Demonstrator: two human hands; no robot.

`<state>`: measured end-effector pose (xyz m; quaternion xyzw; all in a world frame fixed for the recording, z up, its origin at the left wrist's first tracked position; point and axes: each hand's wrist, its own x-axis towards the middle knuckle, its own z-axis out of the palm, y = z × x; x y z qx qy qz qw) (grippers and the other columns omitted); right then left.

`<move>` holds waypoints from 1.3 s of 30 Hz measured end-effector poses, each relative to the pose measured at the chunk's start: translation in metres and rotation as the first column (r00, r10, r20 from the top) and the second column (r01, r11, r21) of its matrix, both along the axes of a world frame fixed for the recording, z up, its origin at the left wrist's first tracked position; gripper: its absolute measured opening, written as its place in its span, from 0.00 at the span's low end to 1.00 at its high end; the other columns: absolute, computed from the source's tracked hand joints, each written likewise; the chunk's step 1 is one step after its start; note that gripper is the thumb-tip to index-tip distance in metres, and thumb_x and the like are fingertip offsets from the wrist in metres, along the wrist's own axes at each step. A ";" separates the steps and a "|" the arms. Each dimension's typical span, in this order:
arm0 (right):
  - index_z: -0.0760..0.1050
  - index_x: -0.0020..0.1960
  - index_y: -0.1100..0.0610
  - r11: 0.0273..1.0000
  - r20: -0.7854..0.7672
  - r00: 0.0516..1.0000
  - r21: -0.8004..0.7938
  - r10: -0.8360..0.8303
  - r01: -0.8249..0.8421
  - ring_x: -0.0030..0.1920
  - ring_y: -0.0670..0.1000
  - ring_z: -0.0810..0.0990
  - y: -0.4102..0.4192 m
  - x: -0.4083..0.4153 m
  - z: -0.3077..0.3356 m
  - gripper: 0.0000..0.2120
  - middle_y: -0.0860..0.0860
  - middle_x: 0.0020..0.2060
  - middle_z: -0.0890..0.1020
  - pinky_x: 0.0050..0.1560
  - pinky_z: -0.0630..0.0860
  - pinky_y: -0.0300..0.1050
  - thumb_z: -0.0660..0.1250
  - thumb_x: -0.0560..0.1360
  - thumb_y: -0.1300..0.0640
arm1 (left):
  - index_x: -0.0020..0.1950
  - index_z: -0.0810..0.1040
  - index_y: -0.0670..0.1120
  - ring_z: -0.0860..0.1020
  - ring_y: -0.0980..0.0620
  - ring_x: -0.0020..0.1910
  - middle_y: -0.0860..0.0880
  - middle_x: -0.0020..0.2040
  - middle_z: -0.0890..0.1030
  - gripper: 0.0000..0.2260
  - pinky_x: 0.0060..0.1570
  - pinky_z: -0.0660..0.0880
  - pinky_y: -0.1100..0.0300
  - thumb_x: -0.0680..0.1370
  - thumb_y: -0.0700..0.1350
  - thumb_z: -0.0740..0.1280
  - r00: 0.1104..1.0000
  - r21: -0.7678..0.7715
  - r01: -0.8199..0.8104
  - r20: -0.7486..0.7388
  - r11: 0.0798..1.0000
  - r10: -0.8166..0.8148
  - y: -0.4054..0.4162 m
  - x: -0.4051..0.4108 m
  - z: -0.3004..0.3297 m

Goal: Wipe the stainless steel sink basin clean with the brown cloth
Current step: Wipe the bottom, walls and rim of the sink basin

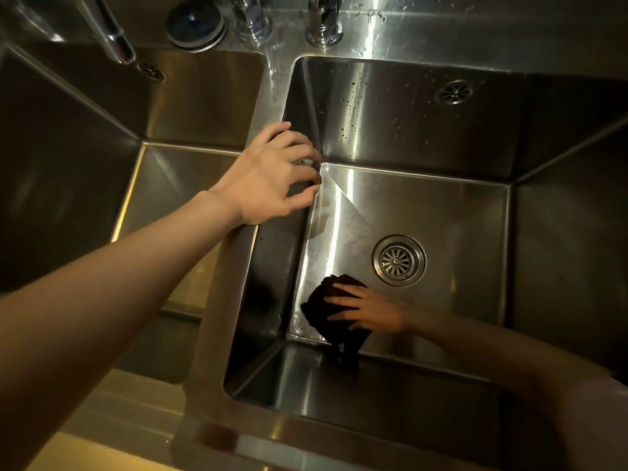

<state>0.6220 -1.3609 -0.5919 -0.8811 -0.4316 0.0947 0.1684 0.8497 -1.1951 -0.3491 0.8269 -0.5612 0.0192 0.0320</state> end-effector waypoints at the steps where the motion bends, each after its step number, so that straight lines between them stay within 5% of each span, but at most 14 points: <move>1: 0.77 0.65 0.53 1.000 0.025 1.000 0.021 -0.016 0.015 0.71 0.64 0.67 -0.010 0.002 0.002 0.20 0.56 0.69 0.73 0.70 0.64 0.61 0.70 0.75 0.51 | 0.52 0.84 0.49 0.73 0.47 0.62 0.50 0.57 0.80 0.20 0.71 0.56 0.49 0.78 0.56 0.56 1.000 0.002 0.000 -0.002 1.000 0.000 0.000 0.000 0.000; 4: 0.80 0.61 0.54 0.992 0.052 0.992 0.058 -0.116 0.113 0.65 0.65 0.74 -0.024 0.013 0.008 0.22 0.57 0.64 0.77 0.63 0.70 0.62 0.77 0.68 0.51 | 0.52 0.84 0.49 0.73 0.47 0.63 0.49 0.58 0.80 0.20 0.71 0.58 0.47 0.78 0.56 0.55 1.000 0.012 0.000 -0.011 1.000 0.001 -0.001 0.000 0.001; 12: 0.78 0.64 0.54 0.997 0.011 0.997 0.014 -0.076 0.076 0.70 0.58 0.70 0.014 0.026 0.007 0.21 0.53 0.66 0.76 0.69 0.63 0.63 0.73 0.72 0.52 | 0.53 0.83 0.50 0.72 0.48 0.63 0.51 0.58 0.80 0.19 0.71 0.57 0.49 0.78 0.56 0.56 1.000 0.020 -0.014 -0.005 1.000 0.015 -0.001 0.000 0.001; 16: 0.72 0.70 0.55 0.998 -0.123 0.990 0.002 0.069 -0.070 0.76 0.58 0.51 0.037 0.032 -0.001 0.20 0.54 0.73 0.67 0.76 0.45 0.59 0.64 0.78 0.53 | 0.53 0.84 0.50 0.73 0.48 0.63 0.51 0.58 0.80 0.19 0.71 0.56 0.50 0.78 0.56 0.56 1.000 0.022 -0.012 0.004 1.000 0.011 -0.001 -0.001 0.000; 18: 0.68 0.72 0.52 0.992 -0.120 0.986 -0.047 0.113 -0.119 0.77 0.59 0.47 0.035 0.033 -0.004 0.21 0.52 0.75 0.62 0.77 0.44 0.55 0.62 0.80 0.52 | 0.52 0.84 0.50 0.73 0.48 0.63 0.51 0.58 0.80 0.19 0.71 0.55 0.50 0.78 0.56 0.55 1.000 0.022 -0.010 0.003 1.000 0.010 -0.001 0.000 0.000; 23: 0.68 0.72 0.51 0.973 -0.057 0.974 -0.064 0.219 -0.223 0.76 0.61 0.56 0.015 0.026 -0.002 0.21 0.52 0.75 0.64 0.76 0.54 0.58 0.60 0.80 0.50 | 0.52 0.84 0.49 0.73 0.48 0.63 0.51 0.58 0.80 0.20 0.71 0.55 0.50 0.78 0.56 0.55 1.000 0.025 -0.004 -0.002 1.000 0.004 -0.001 -0.001 0.002; 31: 0.71 0.70 0.53 1.000 -0.045 0.999 -0.013 0.017 -0.018 0.76 0.63 0.56 -0.020 0.023 0.000 0.20 0.53 0.74 0.65 0.76 0.51 0.56 0.63 0.79 0.50 | 0.53 0.84 0.49 0.72 0.48 0.64 0.51 0.59 0.80 0.20 0.71 0.55 0.49 0.78 0.56 0.55 1.000 0.025 0.000 -0.015 1.000 0.000 -0.001 -0.002 0.003; 35: 0.75 0.66 0.52 0.999 0.020 0.999 -0.007 0.033 -0.033 0.73 0.58 0.65 -0.001 0.032 0.002 0.19 0.53 0.70 0.72 0.74 0.56 0.58 0.67 0.77 0.51 | 0.53 0.83 0.49 0.72 0.48 0.64 0.50 0.59 0.80 0.20 0.71 0.55 0.49 0.78 0.56 0.55 1.000 0.019 -0.006 -0.021 1.000 0.007 -0.002 -0.002 0.002; 39: 0.65 0.74 0.52 0.990 -0.141 0.986 -0.102 0.086 -0.101 0.78 0.53 0.49 0.035 0.033 -0.006 0.21 0.51 0.76 0.60 0.77 0.42 0.58 0.57 0.82 0.52 | 0.52 0.84 0.49 0.73 0.47 0.63 0.50 0.58 0.80 0.19 0.71 0.56 0.49 0.78 0.55 0.56 1.000 0.010 -0.004 -0.008 1.000 0.004 -0.001 -0.002 0.002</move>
